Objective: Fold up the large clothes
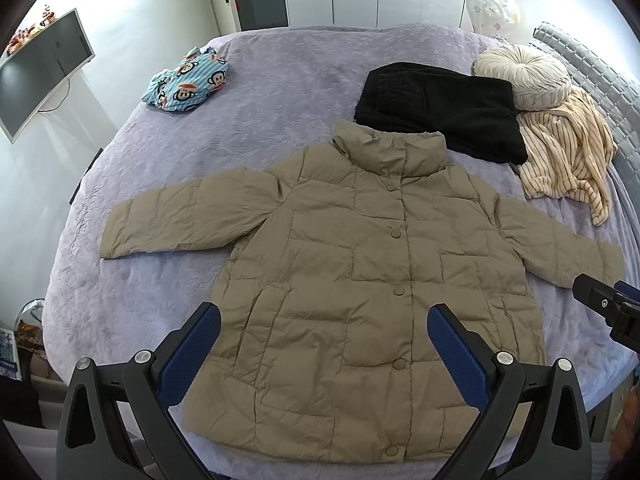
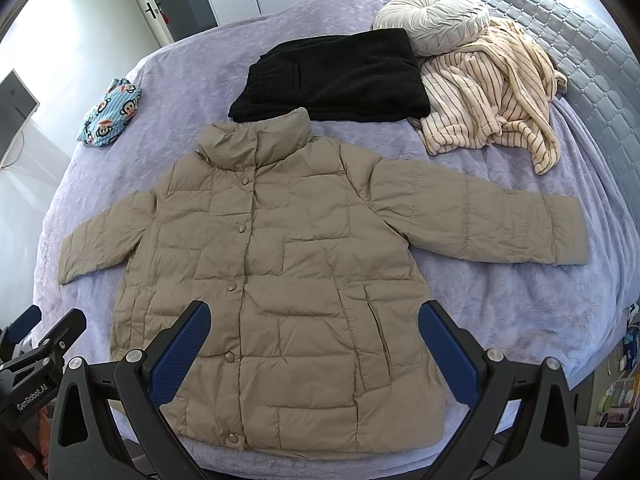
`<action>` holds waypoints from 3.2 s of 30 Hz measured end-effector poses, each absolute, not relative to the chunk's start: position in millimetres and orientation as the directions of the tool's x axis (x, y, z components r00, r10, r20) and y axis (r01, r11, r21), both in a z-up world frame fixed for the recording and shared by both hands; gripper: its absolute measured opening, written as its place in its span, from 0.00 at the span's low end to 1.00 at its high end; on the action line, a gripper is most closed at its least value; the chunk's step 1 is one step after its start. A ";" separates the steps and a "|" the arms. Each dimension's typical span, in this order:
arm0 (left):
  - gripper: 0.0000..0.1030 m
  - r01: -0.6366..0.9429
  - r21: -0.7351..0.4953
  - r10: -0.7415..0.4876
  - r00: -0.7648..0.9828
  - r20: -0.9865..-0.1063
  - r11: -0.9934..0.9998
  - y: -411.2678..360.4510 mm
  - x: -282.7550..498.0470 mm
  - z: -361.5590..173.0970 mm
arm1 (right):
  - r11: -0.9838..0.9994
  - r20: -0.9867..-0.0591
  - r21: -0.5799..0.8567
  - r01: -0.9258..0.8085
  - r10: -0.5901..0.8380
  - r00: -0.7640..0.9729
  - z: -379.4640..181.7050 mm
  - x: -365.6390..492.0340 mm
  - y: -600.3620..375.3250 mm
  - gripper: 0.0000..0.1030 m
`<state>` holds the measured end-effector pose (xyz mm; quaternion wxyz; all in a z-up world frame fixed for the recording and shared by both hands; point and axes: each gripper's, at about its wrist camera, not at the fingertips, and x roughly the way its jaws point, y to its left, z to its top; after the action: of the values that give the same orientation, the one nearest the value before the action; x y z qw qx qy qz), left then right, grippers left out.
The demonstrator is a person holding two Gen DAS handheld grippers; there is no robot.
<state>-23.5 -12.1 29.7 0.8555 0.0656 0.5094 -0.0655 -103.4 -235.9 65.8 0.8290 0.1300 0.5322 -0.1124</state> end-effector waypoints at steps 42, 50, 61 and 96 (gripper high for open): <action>1.00 0.168 0.045 -0.041 0.475 -0.879 0.985 -6.5 -25.0 30.3 | 0.942 -0.912 0.099 0.322 -0.044 0.408 67.7 -99.6 -230.2 1.00; 1.00 0.168 0.045 -0.040 0.475 -0.879 0.985 -6.7 -25.0 30.3 | 0.941 -0.912 0.100 0.322 -0.042 0.407 67.1 -99.1 -229.9 1.00; 1.00 0.168 0.045 -0.040 0.475 -0.879 0.985 -6.5 -24.9 30.3 | 0.941 -0.913 0.101 0.322 -0.041 0.407 67.2 -99.3 -228.2 1.00; 1.00 0.090 -0.094 -0.121 0.373 -0.920 0.992 51.9 4.4 -4.9 | 0.940 -0.935 0.130 0.314 0.010 0.356 39.2 -76.8 -196.3 1.00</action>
<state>4.4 51.9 -4.9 0.8283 -0.0141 0.5565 -0.0636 -76.8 -196.3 39.2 0.8105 0.1449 0.5598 -0.0938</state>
